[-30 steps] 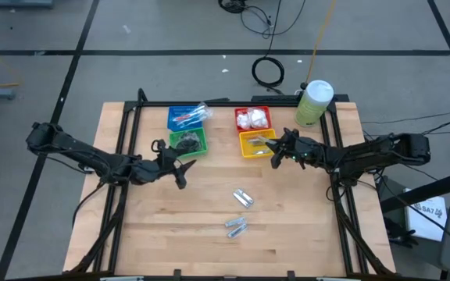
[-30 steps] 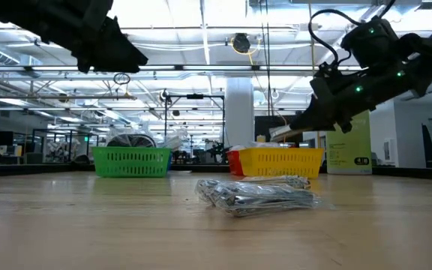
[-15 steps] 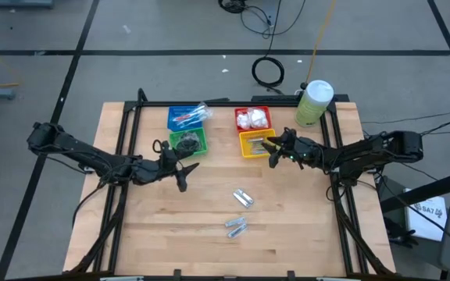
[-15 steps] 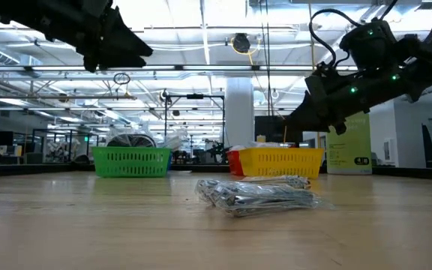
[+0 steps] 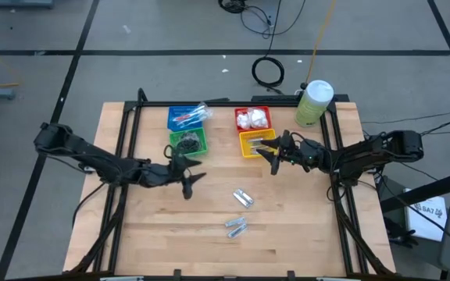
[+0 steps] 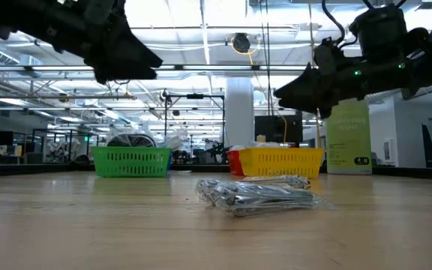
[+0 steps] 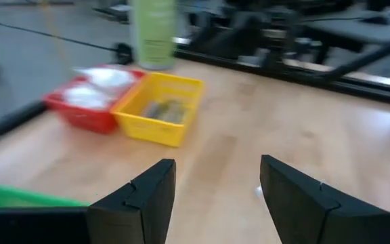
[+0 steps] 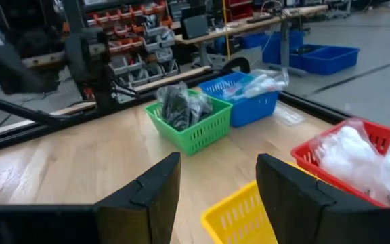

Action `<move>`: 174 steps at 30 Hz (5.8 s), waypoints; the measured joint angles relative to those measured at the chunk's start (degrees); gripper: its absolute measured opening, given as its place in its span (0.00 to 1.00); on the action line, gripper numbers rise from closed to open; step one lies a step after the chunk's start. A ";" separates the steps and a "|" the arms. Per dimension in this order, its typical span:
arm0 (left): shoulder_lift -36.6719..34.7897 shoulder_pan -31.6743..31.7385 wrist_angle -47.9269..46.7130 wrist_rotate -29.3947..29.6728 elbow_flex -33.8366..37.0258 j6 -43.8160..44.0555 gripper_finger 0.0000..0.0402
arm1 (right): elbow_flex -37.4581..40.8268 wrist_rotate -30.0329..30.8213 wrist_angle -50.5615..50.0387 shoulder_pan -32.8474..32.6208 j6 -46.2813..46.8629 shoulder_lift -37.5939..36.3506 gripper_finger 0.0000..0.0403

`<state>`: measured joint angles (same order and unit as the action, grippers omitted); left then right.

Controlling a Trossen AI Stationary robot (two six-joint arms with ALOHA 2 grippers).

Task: Pick & Place Travel size toiletries
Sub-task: Put the nail cutter into the yellow bin

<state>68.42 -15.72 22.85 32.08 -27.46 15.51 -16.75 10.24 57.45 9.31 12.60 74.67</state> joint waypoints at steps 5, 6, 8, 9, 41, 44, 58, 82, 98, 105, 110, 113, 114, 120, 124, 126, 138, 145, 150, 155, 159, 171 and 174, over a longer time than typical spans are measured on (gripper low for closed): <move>7.88 0.82 5.67 -6.14 -2.27 1.21 0.52 | 0.00 0.07 1.14 -0.16 0.13 0.00 0.45; 9.77 1.01 5.16 -7.35 -3.44 1.13 0.52 | 0.00 0.09 1.07 -0.16 0.13 0.00 0.45; 14.07 1.51 3.58 -10.52 -6.58 -0.02 0.52 | 0.00 0.09 1.08 -0.16 0.15 0.02 0.45; 16.32 1.71 2.87 -12.53 -8.43 -0.98 0.52 | 0.00 0.09 1.08 -0.16 0.15 0.02 0.45; 49.25 5.52 1.62 -28.07 -30.97 -27.28 0.52 | -0.02 -0.05 0.88 -0.31 0.37 0.01 0.45; 49.25 5.59 1.28 -25.99 -30.97 -29.23 0.52 | -0.02 -0.06 0.86 -0.31 0.33 0.01 0.45; 49.71 8.83 1.24 -28.42 -30.93 -28.83 0.52 | -0.02 -0.06 0.73 -0.31 0.33 0.02 0.45; 49.65 7.45 -4.67 -43.56 -30.86 -16.59 0.52 | -0.02 -0.06 0.57 -0.40 0.32 0.00 0.45; 49.84 6.23 0.94 -34.36 -30.76 -27.09 0.52 | -0.04 -0.06 0.55 -0.40 0.22 0.01 0.45; 49.82 6.32 0.43 -36.10 -31.81 -25.90 0.52 | -0.04 -0.06 0.55 -0.40 0.20 0.02 0.45; 49.77 6.54 -4.26 -36.52 -34.25 -24.39 0.52 | -0.04 -0.06 0.57 -0.40 0.21 0.01 0.45; 49.75 6.87 -4.81 -36.51 -34.64 -24.38 0.52 | -0.04 -0.06 0.58 -0.40 0.20 0.01 0.45; 49.75 6.95 -4.95 -36.50 -34.64 -24.42 0.52 | -0.04 -0.06 0.57 -0.40 0.23 0.00 0.45; 50.15 6.96 -5.07 -36.49 -34.66 -24.42 0.52 | -0.04 -0.06 0.60 -0.42 0.36 0.02 0.45; 52.08 6.97 -4.27 -37.29 -34.80 -23.55 0.52 | -0.04 -0.06 0.70 -0.42 0.37 0.02 0.45; 52.98 6.97 -4.09 -37.50 -34.86 -22.28 0.52 | -0.04 -0.06 0.77 -0.42 0.37 0.00 0.45; 53.16 6.93 -6.12 -39.00 -34.90 -19.63 0.34 | -0.04 -0.06 0.54 -0.42 0.39 0.00 0.45; 53.08 6.99 -5.89 -38.79 -34.80 -19.46 0.05 | -0.04 -0.06 0.53 -0.42 0.39 0.01 0.45; 49.70 6.32 -9.53 -33.47 -34.57 -20.99 0.07 | -0.04 -0.06 0.42 -0.42 0.39 0.02 0.45; 42.23 4.24 -17.35 -24.45 -34.38 -27.94 0.02 | -0.04 -0.06 0.14 -0.42 0.39 0.01 0.45; 36.59 2.05 -23.00 -9.79 -34.58 -34.81 0.02 | -0.04 -0.19 0.55 -0.42 1.12 0.02 0.45; 30.26 2.12 -29.18 13.15 -34.56 -44.79 0.01 | -5.92 -11.95 -5.60 -2.94 9.90 0.26 0.45; 30.13 2.34 -28.83 13.16 -34.62 -44.48 0.00 | -8.36 -11.94 -7.69 -4.64 7.44 1.63 0.45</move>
<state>98.55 -13.39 -5.97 45.24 -62.08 -28.97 -25.11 -1.71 49.76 4.66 20.04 76.31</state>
